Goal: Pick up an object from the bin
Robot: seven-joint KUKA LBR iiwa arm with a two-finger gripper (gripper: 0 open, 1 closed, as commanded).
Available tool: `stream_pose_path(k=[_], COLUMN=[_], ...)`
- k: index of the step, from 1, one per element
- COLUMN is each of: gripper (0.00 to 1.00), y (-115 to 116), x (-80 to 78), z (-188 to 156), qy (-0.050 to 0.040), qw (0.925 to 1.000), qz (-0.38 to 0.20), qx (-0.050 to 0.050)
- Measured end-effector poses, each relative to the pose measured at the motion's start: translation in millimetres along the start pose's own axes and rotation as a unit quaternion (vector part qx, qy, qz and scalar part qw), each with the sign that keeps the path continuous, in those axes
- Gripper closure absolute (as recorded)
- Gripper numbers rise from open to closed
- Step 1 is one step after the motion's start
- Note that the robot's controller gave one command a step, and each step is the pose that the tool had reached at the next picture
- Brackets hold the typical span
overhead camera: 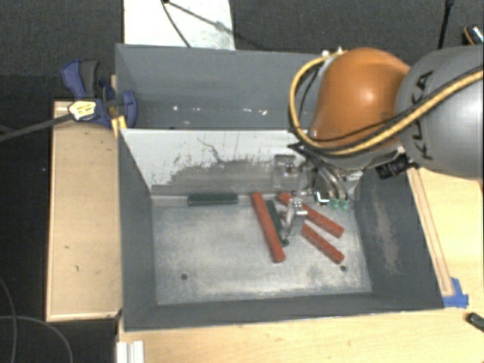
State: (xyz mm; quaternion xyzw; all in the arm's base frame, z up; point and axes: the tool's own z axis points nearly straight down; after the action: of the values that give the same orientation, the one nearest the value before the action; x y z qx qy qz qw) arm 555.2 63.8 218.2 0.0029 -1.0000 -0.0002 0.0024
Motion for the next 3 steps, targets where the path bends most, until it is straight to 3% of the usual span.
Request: stream_pose_path(k=[1, 2, 3], gripper=[0.00, 0.00, 1.00], y=[-86.6, -140.4, -137.0], x=[26.0, -15.6, -16.3], z=[88.3, 150.7, 146.9], qy=[0.0003, -0.0034, -0.0048], qw=[0.9960, 0.9986, 0.9986], qz=[0.089, 0.053, 0.053], qx=[0.001, 0.001, 0.000])
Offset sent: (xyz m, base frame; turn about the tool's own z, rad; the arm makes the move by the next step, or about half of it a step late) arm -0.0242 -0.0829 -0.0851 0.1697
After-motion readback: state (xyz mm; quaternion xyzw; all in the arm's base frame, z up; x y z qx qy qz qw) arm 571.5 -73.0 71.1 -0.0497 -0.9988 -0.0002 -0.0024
